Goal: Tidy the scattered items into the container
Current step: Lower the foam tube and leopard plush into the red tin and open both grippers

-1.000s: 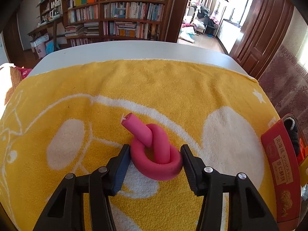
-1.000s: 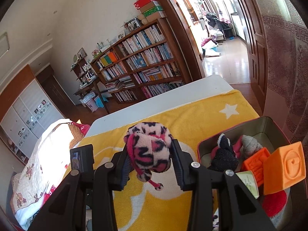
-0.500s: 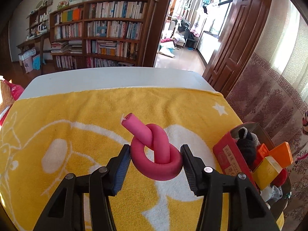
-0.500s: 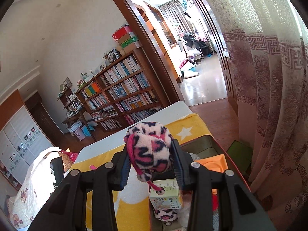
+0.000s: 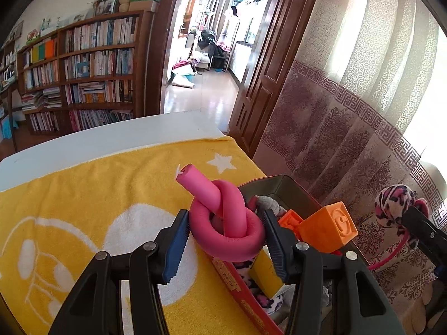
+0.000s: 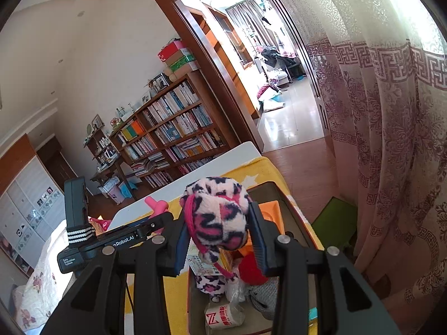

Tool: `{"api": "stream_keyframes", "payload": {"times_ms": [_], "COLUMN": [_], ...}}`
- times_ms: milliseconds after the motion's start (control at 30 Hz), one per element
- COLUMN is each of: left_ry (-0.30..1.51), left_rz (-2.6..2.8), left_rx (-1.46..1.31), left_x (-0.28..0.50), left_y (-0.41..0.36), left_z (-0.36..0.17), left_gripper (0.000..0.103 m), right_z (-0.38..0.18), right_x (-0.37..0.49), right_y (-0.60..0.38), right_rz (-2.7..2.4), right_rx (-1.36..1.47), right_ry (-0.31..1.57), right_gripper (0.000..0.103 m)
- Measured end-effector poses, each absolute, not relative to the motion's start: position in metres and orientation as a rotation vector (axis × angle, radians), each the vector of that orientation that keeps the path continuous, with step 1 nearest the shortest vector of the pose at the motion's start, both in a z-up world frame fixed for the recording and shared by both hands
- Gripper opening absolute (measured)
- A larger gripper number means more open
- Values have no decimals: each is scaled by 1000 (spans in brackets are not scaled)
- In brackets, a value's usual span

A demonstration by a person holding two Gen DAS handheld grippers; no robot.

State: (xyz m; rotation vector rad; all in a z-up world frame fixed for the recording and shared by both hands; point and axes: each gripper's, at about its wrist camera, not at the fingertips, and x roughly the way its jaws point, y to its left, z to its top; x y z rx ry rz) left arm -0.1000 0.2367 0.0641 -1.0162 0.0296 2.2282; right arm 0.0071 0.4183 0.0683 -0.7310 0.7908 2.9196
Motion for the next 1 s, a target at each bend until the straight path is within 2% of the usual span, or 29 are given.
{"api": "stream_keyframes", "payload": {"times_ms": [267,500,600,667,700,733,933,1000], "left_ry": [93,133,144,142,138,132,102,99], "left_rz": [2175,2132,2113,2106,2107,2112,2135,2153], "left_rx": [-1030,-1078,-1095,-1100,-1098,-1092,-1078,-1074], "left_x": [-102,-104,-106,-106,-106,-105,-102,-99], "left_y": [285,304,311,312,312,310,296,290], "left_z": [56,38,35,34,35,37,47,50], "left_gripper": [55,55,57,65,74,76,76,77], "right_z": [51,34,28,27,27,27,31,32], "right_x": [16,13,12,13,16,18,26,28], "right_y": [409,391,388,389,392,394,407,408], "right_rz": [2953,2953,2942,2940,2938,2935,2909,2907], "right_rx": [-845,-966,-1004,-1012,-1002,-985,-938,-933], "right_ry": [699,509,457,468,482,495,530,535], "right_gripper": [42,44,48,57,59,64,66,70]}}
